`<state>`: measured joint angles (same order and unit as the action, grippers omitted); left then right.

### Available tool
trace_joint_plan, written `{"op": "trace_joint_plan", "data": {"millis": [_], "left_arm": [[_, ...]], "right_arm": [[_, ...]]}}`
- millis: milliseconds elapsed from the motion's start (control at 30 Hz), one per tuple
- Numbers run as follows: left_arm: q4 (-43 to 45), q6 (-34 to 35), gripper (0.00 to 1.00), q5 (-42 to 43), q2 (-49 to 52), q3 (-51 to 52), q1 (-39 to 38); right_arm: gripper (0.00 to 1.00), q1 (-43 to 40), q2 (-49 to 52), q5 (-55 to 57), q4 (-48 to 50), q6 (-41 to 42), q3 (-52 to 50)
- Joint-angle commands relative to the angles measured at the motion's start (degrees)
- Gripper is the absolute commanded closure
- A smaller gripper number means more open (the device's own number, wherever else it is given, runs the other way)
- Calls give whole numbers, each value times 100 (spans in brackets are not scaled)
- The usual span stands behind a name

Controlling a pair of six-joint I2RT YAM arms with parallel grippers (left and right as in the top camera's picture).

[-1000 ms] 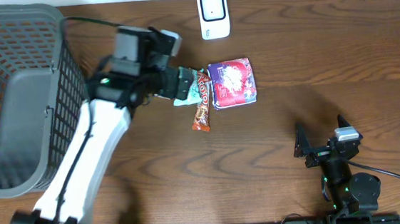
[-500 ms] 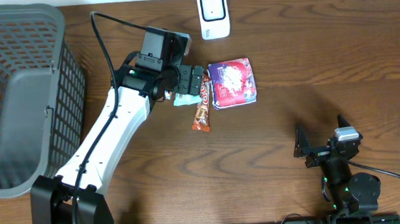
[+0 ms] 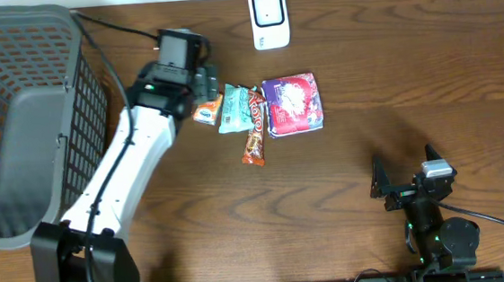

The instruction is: Scan the item barcode

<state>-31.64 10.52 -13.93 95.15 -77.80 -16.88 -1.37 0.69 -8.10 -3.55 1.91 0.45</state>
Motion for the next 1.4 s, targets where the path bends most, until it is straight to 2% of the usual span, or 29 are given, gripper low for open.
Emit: {"op": "trace_joint_plan", "data": {"millis": [0, 100, 267, 900, 1100, 1133, 1233, 1367], "left_arm": [[-66, 127, 0, -299, 9, -118, 365], [-55, 170, 0, -76, 11, -118, 581], [-24, 955, 0, 17, 11, -118, 702], [48, 949, 0, -26, 11, 2, 761], [44, 949, 0, -26, 11, 7, 761], [46, 949, 0, -26, 11, 7, 761], [59, 951, 0, -26, 11, 7, 761], [66, 951, 0, -26, 11, 7, 761]], "right_arm": [[1, -81, -31, 4, -11, 37, -13], [1, -81, -31, 4, -11, 37, -13], [1, -81, -31, 4, -11, 37, -13], [1, -81, -31, -160, 267, 186, -13], [1, -79, -31, -957, 1690, 363, -13], [1, -81, -31, -938, 2354, 343, -13], [1, -83, 28, -885, 3536, -59, 105], [1, -85, 411, -811, 3093, -299, 804]]}}
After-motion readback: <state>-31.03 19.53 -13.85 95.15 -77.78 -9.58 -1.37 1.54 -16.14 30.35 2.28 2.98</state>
